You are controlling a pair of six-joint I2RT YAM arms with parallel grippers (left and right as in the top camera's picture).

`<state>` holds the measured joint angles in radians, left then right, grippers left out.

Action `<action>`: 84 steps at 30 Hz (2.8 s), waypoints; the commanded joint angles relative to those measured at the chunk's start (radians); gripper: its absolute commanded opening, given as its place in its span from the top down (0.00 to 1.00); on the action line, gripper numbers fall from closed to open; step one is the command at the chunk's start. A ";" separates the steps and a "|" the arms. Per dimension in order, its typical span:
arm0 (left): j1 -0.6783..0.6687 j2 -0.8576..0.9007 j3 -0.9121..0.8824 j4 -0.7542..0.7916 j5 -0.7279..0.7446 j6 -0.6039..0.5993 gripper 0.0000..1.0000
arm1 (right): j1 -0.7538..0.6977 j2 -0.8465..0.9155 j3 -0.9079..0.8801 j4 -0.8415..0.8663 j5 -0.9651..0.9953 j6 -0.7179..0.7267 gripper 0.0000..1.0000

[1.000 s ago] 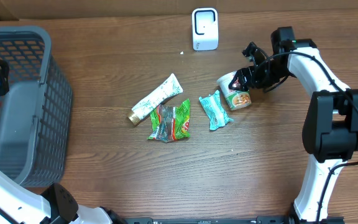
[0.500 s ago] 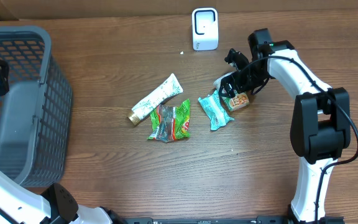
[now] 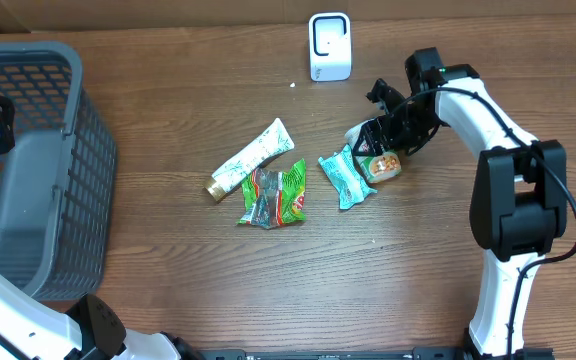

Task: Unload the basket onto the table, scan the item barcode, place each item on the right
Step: 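Lift the cup and carry it toward the white scanner, then hold the cup's barcode side in front of the scanner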

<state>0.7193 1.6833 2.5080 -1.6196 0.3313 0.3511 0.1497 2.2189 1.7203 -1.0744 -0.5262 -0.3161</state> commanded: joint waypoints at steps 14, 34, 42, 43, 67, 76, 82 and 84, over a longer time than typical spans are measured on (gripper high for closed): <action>-0.006 0.000 0.000 0.001 0.017 0.019 0.00 | -0.257 0.002 0.280 -0.483 -0.859 -0.217 0.32; -0.006 0.000 0.000 0.001 0.017 0.019 0.00 | -0.198 -0.020 0.393 -0.367 -0.528 0.025 0.49; -0.006 0.000 0.000 0.001 0.017 0.019 0.00 | 0.103 -0.019 0.567 -0.144 0.405 0.385 0.49; -0.006 0.000 0.000 0.001 0.016 0.019 0.01 | 0.137 -0.019 0.567 -0.121 0.508 0.385 0.49; -0.006 0.000 0.000 0.001 0.017 0.019 0.00 | 0.348 0.194 0.558 0.703 1.197 -0.397 0.49; -0.006 0.000 0.000 0.001 0.017 0.019 0.00 | 0.333 0.297 0.558 0.812 1.092 -0.583 0.55; -0.006 0.000 0.000 0.001 0.017 0.019 0.00 | 0.309 0.323 0.557 0.824 1.059 -0.636 0.55; -0.006 0.000 0.000 0.001 0.017 0.019 0.00 | 0.298 0.323 0.557 0.827 1.046 -0.635 0.55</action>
<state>0.7193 1.6833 2.5080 -1.6199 0.3317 0.3511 0.4709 2.5446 2.2570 -0.2619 0.5400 -0.9287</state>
